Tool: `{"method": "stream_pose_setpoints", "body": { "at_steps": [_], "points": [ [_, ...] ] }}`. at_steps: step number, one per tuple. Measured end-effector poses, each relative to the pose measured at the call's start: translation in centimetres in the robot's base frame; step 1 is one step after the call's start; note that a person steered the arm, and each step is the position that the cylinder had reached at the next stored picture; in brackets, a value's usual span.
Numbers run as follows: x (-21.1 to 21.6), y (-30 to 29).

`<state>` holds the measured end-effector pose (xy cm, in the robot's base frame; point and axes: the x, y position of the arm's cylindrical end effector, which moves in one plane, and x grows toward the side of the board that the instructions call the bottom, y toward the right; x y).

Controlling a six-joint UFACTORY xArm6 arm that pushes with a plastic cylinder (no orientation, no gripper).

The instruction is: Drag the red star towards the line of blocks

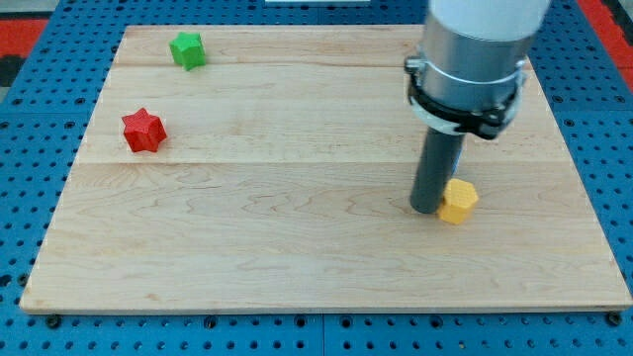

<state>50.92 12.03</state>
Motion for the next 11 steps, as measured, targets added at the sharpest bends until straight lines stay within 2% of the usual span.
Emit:
{"method": "stream_pose_setpoints", "body": {
  "at_steps": [1, 2, 3, 4, 5, 7, 10, 11],
  "points": [
    [0.1, -7.9],
    [-3.2, -19.5],
    [-6.1, -34.2],
    [-8.2, -42.3],
    [-11.3, -37.2],
    [-11.5, -20.9],
    [-11.5, -17.6],
    [-13.3, -15.8]
  ]
}}
